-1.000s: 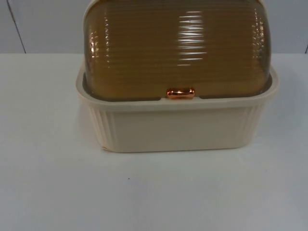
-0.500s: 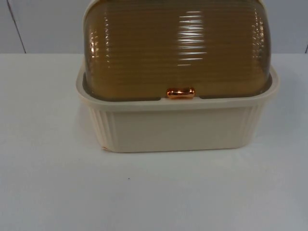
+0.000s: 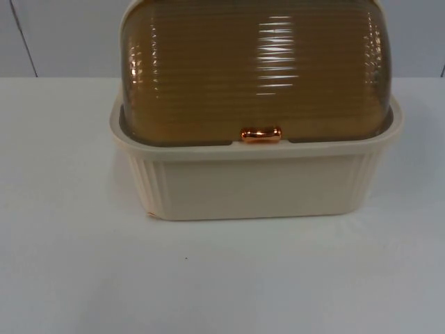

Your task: Open the box lid with the left hand, place the block into the box with the right hand, then close the box lid with the left hand.

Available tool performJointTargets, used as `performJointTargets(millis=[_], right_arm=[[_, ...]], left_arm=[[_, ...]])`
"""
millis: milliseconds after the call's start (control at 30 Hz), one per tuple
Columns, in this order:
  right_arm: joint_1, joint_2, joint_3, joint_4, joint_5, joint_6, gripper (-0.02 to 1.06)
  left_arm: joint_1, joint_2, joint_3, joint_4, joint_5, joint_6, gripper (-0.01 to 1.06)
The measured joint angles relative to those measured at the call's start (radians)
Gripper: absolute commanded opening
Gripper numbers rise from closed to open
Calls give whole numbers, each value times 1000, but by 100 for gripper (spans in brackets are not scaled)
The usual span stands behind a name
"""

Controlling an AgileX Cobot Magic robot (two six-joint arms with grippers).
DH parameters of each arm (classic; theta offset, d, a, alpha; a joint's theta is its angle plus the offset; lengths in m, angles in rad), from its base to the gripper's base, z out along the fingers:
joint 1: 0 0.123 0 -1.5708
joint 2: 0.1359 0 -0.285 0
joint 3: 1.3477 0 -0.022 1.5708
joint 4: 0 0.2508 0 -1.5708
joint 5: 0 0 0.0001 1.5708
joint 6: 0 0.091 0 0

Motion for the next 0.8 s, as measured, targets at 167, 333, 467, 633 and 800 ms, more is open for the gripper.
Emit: performJointTargets(millis=[167, 333, 467, 633, 800], right_arm=[[3, 0, 40, -18, -29, 41, 105], [3, 0, 44, -19, -39, 48, 105], [3, 0, 44, -19, -40, 48, 105], [3, 0, 44, -19, -40, 48, 105], [3, 0, 44, -19, -40, 48, 105]], left_arm=[[0, 0, 66, 36, -9, -5, 104], [0, -4, 110, 44, -19, -28, 104], [0, -9, 112, 47, -23, -35, 104], [0, -9, 112, 49, -23, -35, 104], [0, -9, 112, 51, -23, -43, 104]])
